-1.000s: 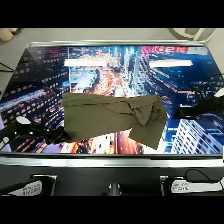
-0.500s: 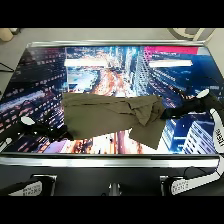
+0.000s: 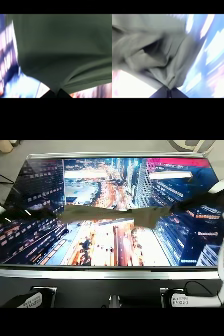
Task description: Fold the shirts.
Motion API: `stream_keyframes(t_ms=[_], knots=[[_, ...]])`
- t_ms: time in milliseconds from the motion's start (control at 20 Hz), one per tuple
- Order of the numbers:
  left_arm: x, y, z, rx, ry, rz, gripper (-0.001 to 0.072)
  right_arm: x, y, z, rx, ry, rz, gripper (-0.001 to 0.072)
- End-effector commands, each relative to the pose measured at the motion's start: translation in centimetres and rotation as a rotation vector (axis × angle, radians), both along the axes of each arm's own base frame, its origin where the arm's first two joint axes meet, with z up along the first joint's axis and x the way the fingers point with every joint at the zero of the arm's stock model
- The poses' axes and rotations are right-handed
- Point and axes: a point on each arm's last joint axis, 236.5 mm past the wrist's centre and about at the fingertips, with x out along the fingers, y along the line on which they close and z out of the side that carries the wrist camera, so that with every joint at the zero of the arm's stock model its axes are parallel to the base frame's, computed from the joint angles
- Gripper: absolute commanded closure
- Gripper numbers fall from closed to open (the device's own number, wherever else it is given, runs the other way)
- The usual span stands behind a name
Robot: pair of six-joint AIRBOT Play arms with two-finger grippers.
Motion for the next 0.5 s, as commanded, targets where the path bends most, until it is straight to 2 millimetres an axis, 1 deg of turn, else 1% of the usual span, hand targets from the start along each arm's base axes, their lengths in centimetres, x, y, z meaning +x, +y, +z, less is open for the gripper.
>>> stream_keyframes(t_ms=[0, 50, 100, 150, 200, 250, 300, 350, 400, 450], knots=[[-0.6, 1.7, 28.4, 0.138, -0.718, 0.089, 0.0683, -0.3, -0.5, 25.8, -0.206, -0.681, -0.033, 0.0697], [-4.2, 1.4, 37.0, 0.176, -0.942, 0.117, 0.0683, -3.7, -0.2, 34.8, -0.275, -0.929, -0.073, 0.0698], [-8.3, 0.9, 43.2, 0.216, -1.118, 0.141, 0.0683, -8.0, 0.3, 41.4, -0.336, -1.116, -0.105, 0.0699], [-12.6, 0.3, 47.7, 0.257, -1.253, 0.155, 0.0683, -12.7, 0.9, 46.0, -0.411, -1.262, -0.124, 0.07], [-15.8, -0.3, 50.0, 0.283, -1.332, 0.159, 0.0683, -16.5, 1.3, 48.1, -0.46, -1.326, -0.143, 0.07], [-18.0, -0.8, 51.2, 0.294, -1.378, 0.163, 0.0683, -19.1, 1.6, 48.9, -0.458, -1.342, -0.172, 0.07], [-19.3, -1.1, 51.4, 0.289, -1.392, 0.165, 0.0683, -20.9, 2.2, 49.1, -0.436, -1.348, -0.181, 0.0699], [-19.7, -1.2, 51.3, 0.26, -1.386, 0.174, 0.0684, -22.0, 2.6, 49.2, -0.428, -1.349, -0.181, 0.0699], [-19.8, -1.2, 51.1, 0.24, -1.374, 0.18, 0.0683, -22.7, 2.9, 49.2, -0.43, -1.349, -0.176, 0.0699], [-19.6, -1.3, 50.8, 0.241, -1.361, 0.173, 0.0683, -23.0, 3.0, 48.9, -0.431, -1.34, -0.17, 0.0699]])
